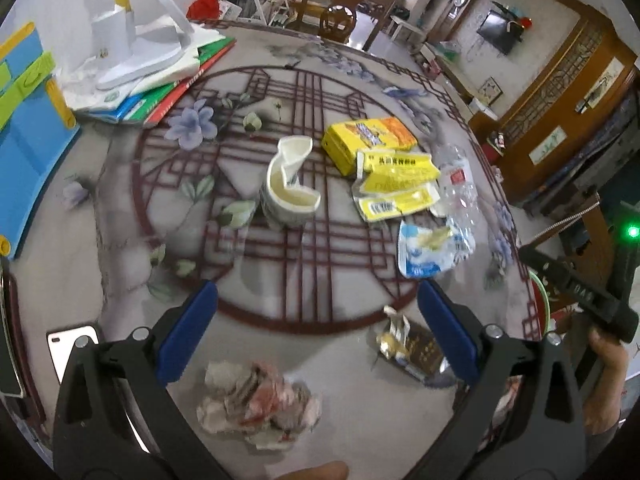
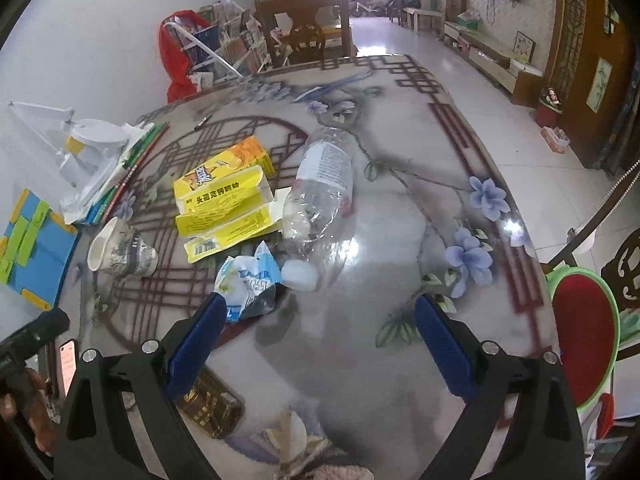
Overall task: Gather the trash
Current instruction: 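Grasp the white paper cup with the left tool while the right tool grasps the plastic bottle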
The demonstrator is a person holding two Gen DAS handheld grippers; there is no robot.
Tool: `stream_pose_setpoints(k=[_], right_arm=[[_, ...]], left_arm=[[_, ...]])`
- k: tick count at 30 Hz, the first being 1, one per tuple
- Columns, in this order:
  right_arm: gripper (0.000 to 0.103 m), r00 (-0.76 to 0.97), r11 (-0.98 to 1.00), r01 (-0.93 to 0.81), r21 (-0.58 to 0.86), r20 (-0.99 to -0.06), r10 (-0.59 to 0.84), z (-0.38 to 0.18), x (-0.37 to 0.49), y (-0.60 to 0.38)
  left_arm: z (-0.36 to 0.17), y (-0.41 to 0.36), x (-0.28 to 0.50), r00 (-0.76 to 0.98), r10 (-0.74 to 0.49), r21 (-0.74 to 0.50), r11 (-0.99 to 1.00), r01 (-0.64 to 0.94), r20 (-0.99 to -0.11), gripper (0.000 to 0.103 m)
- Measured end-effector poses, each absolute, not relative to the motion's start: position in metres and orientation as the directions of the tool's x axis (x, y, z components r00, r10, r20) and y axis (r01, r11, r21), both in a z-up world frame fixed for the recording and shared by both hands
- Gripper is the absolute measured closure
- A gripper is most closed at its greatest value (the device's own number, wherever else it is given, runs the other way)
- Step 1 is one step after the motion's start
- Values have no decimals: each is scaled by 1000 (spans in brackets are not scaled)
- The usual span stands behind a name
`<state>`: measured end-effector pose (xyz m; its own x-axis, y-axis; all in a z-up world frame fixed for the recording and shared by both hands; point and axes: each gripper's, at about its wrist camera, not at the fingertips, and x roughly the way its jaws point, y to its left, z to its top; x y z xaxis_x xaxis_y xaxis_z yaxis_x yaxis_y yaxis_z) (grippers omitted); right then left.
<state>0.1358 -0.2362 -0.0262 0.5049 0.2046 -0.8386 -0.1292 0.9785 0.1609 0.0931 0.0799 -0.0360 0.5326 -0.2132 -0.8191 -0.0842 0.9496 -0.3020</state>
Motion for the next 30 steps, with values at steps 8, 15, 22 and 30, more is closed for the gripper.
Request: stream_pose_setpoints(k=[8, 15, 22, 30], right_arm=[[12, 472, 984, -127, 121, -866, 168, -48, 175, -223], [12, 461, 986, -121, 113, -873, 156, -66, 208, -221], [12, 434, 985, -108, 136, -885, 169, -84, 230, -210], [18, 434, 985, -40, 167, -885, 168, -92, 255, -214]], left_arm=[[-51, 70, 140, 507, -154, -232, 968, -94, -848, 5], [-73, 68, 170, 487, -124, -196, 976, -98, -865, 5], [-87, 66, 181, 461, -94, -150, 985, -87, -882, 5], [-94, 73, 198, 459, -108, -181, 976, -118, -882, 5]])
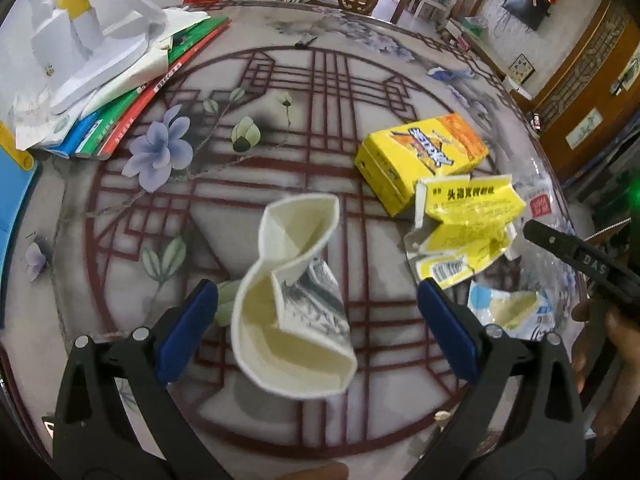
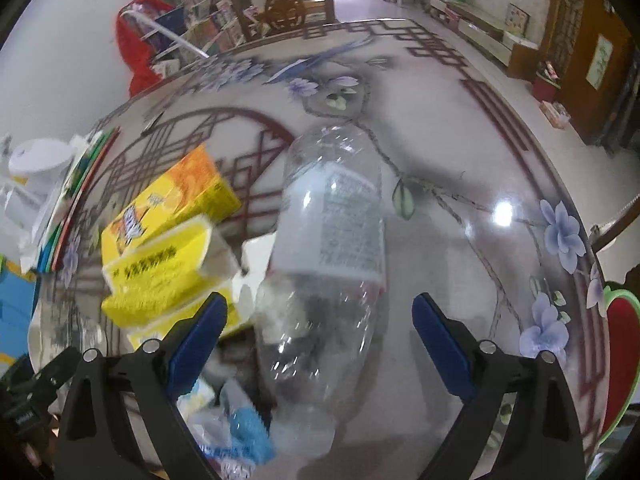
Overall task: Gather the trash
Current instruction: 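Grasp the white paper cup with the left tool while the right tool grasps the plastic bottle, then carry the cup and bottle over the red bucket and open both tools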
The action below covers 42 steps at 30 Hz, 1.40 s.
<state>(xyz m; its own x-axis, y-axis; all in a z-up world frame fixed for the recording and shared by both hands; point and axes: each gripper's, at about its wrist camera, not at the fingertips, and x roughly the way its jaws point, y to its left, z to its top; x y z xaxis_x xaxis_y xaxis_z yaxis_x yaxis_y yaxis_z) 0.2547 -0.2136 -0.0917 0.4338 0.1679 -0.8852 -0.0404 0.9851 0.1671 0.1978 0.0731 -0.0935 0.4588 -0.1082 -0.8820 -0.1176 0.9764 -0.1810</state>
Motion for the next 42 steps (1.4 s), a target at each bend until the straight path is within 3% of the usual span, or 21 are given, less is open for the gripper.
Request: stream_pose_setpoints(k=[4, 7, 11, 29, 42], right_arm=[[40, 400, 978, -19, 206, -895, 196, -100, 262, -223], [44, 382, 974, -32, 224, -898, 219, -105, 263, -223], [45, 386, 972, -51, 230, -893, 232, -104, 260, -220], [46, 502, 965, -101, 240, -826, 258, -43, 217, -234], [46, 533, 965, -125, 230, -805, 261, -19, 160, -267]], left_arm=[[-93, 74, 200, 466, -117, -192, 974, -117, -877, 12], [-98, 72, 203, 448, -128, -192, 976, -101, -885, 24], [-104, 66, 206, 427, -119, -163, 984, -68, -897, 68], [-61, 61, 164, 536, -202, -260, 965, -34, -820, 70], [-32, 14, 131, 565, -263, -234, 964, 125, -782, 70]])
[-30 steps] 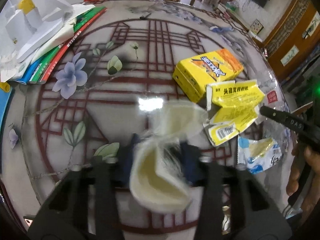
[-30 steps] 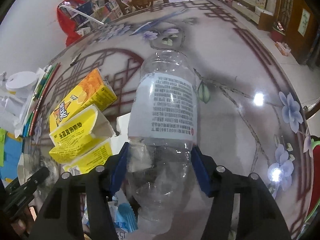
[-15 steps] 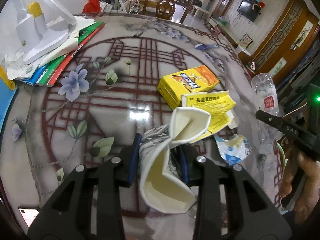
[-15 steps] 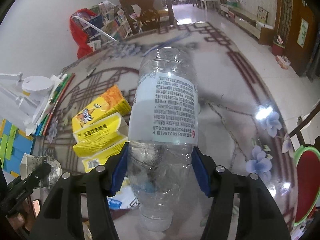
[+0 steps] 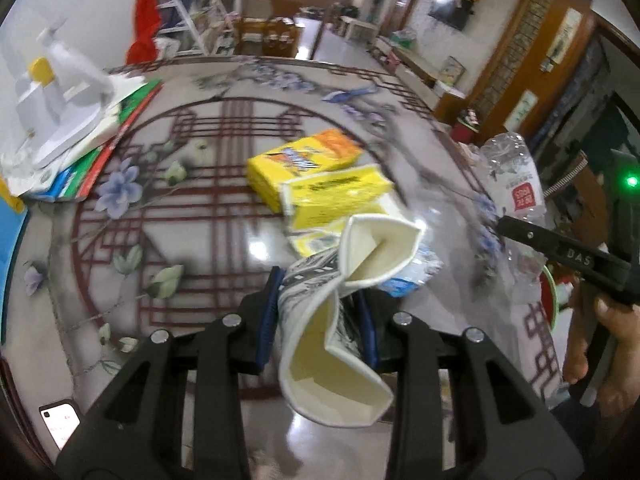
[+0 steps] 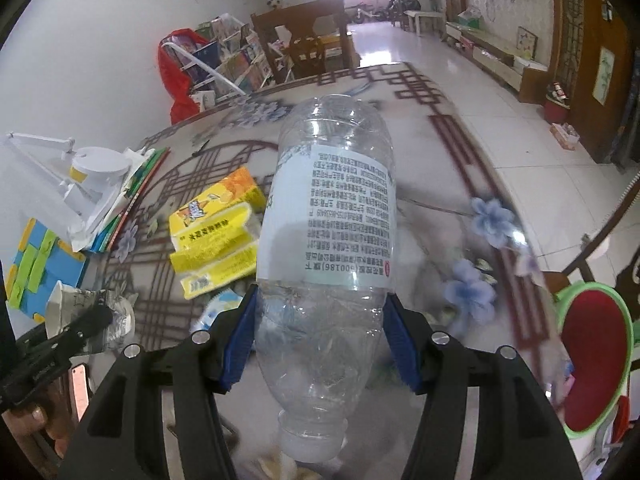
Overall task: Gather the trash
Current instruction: 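Carry the cup and bottle over the red bucket and open both tools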
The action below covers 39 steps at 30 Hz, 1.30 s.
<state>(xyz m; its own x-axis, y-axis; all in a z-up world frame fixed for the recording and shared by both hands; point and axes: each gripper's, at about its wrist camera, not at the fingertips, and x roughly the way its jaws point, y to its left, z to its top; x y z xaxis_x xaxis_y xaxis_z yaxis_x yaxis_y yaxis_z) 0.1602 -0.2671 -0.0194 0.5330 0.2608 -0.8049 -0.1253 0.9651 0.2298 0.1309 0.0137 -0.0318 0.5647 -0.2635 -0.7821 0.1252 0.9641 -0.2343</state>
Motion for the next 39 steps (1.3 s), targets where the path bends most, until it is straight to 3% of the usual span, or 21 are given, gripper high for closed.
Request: stream_pose_setpoints(k=[12, 24, 39], right_arm=[[46, 589, 975, -14, 222, -786, 188, -3, 99, -362], [46, 584, 956, 149, 254, -802, 122, -10, 68, -464], [46, 607, 888, 356, 293, -794, 18, -12, 26, -579]], left_arm=[[-18, -63, 118, 517, -385, -265, 919, 292, -764, 70], [-13, -196, 118, 399, -518, -308, 821, 481, -756, 70], [-20, -369, 117, 233, -587, -324, 686, 651, -775, 70]])
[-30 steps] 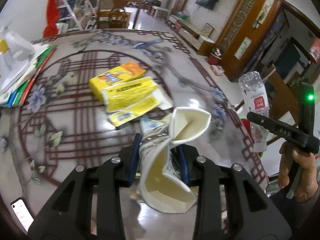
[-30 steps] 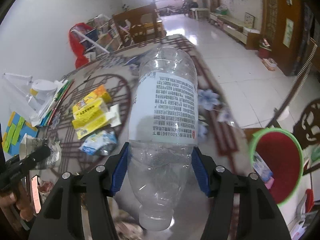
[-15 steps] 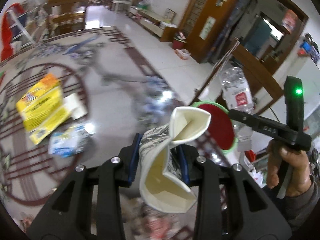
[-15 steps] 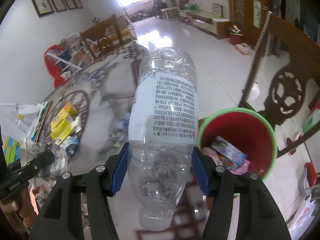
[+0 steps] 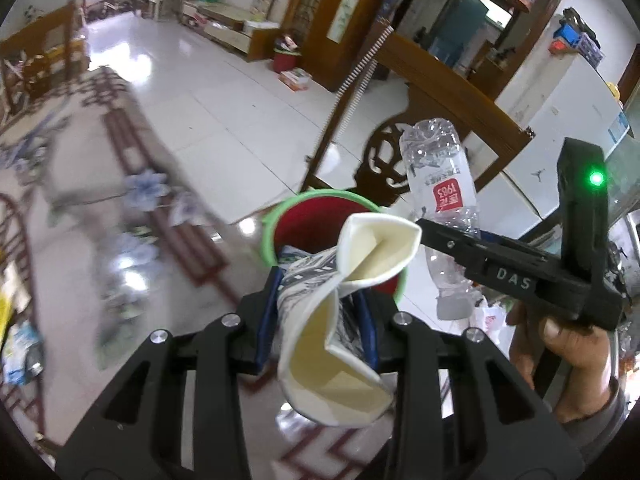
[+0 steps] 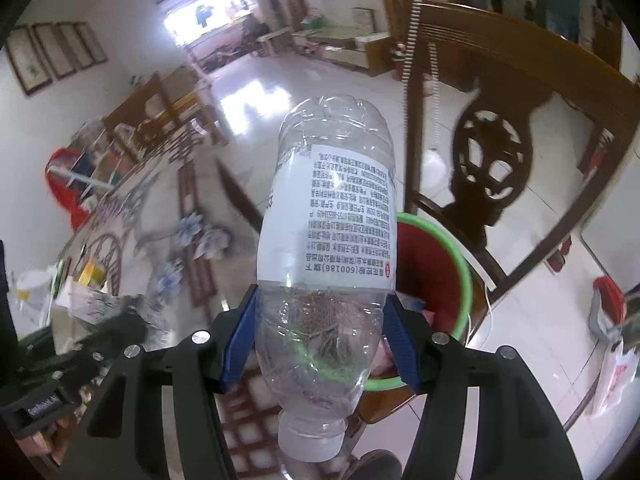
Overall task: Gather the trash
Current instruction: 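Carry the cup and bottle over the red bucket and open both tools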
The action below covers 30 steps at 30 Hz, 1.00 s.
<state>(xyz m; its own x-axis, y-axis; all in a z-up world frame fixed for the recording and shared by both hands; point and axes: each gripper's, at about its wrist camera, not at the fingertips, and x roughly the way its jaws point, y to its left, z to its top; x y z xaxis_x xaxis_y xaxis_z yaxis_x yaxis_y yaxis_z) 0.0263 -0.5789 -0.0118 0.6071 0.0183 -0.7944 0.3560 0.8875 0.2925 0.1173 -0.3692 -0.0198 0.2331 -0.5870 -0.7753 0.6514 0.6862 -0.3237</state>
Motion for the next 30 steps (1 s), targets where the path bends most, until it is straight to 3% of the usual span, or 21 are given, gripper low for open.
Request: stream_pose_setpoints(k=[21, 22, 23, 27, 29, 30], right_arm=[[46, 596, 786, 489, 378, -803, 15, -39, 25, -648], [46, 594, 789, 487, 373, -805, 14, -40, 26, -647], [46, 590, 792, 487, 368, -808, 13, -41, 27, -646], [44, 582, 798, 485, 358, -813, 11, -42, 29, -644], [41, 576, 802, 484, 351, -817, 9, -42, 30, -642], [31, 574, 807, 480, 345, -819, 9, -41, 31, -640]], left_arm=[[-71, -462, 157, 74, -611, -458, 662, 594, -788, 68], [-70, -461, 159, 80, -612, -461, 668, 584, -786, 63], [-68, -459, 161, 94, -615, -466, 680, 566, -783, 43], [-59, -454, 164, 96, -641, -498, 673, 547, -761, 37], [-53, -449, 164, 113, -646, -497, 676, 544, -755, 22], [-50, -443, 165, 128, -650, -500, 682, 535, -749, 17]])
